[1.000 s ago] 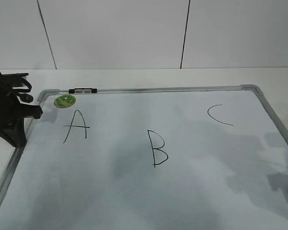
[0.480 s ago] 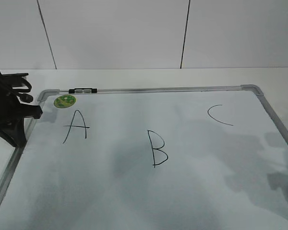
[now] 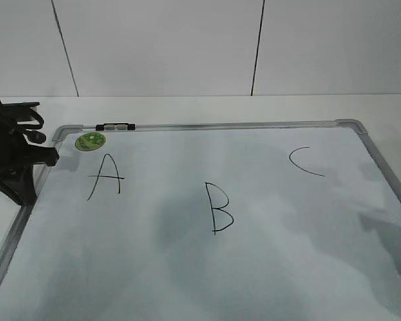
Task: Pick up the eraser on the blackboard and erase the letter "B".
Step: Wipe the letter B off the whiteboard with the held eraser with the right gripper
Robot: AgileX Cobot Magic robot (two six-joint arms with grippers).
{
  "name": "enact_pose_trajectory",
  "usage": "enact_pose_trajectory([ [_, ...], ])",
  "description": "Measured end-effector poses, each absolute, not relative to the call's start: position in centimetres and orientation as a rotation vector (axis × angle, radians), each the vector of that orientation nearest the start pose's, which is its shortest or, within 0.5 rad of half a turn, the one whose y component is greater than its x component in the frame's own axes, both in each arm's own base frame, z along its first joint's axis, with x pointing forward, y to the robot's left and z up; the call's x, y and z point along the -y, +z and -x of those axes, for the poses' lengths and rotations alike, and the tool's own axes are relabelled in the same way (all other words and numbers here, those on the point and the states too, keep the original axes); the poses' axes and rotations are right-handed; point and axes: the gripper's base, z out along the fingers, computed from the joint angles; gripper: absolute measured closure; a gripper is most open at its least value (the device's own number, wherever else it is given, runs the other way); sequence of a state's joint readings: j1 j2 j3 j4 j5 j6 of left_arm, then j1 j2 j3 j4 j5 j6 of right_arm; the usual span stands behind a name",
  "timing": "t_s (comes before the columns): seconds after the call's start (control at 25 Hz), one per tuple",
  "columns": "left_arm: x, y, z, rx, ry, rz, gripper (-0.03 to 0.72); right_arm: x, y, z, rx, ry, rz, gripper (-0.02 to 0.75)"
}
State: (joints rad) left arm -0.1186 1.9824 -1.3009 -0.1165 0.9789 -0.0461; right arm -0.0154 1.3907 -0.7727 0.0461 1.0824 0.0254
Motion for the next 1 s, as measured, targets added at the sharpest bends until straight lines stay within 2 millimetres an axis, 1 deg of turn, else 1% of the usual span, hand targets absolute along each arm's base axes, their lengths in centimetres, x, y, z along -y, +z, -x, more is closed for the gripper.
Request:
enact_pose_trajectory([
  [0.2,5.2,15.4,-36.5,-3.148,-0.151,-0.011,0.669,-1.0,23.5,-22.9,-3.091,0.215,-0.159,0.189],
  [0.28,5.2,15.4,-36.5,-3.150,-0.151,-0.012,0.669,-1.7,24.5,-23.7,-3.066,0.228,-0.117,0.189],
  [0.4,5.2,15.4,-36.5,-3.150,-0.151,-0.012,0.669,-3.8,25.1,-25.1,-3.099,0.230,0.006,0.189],
  [0.52,5.2,15.4,-36.5,-3.150,-0.151,-0.012,0.669,-6.6,25.0,-26.9,-3.135,0.201,0.149,0.189],
  [0.72,5.2,15.4,-36.5,-3.150,-0.151,-0.012,0.669,-11.4,25.1,-30.8,-3.090,0.138,0.329,0.189],
  [0.88,5.2,15.4,-36.4,-3.152,-0.151,-0.012,0.669,-14.1,24.5,-33.5,-3.064,0.137,0.396,0.189],
  [1.0,5.2,15.4,-36.4,-3.152,-0.151,-0.012,0.669,-15.7,23.3,-35.2,-3.065,0.133,0.427,0.189],
])
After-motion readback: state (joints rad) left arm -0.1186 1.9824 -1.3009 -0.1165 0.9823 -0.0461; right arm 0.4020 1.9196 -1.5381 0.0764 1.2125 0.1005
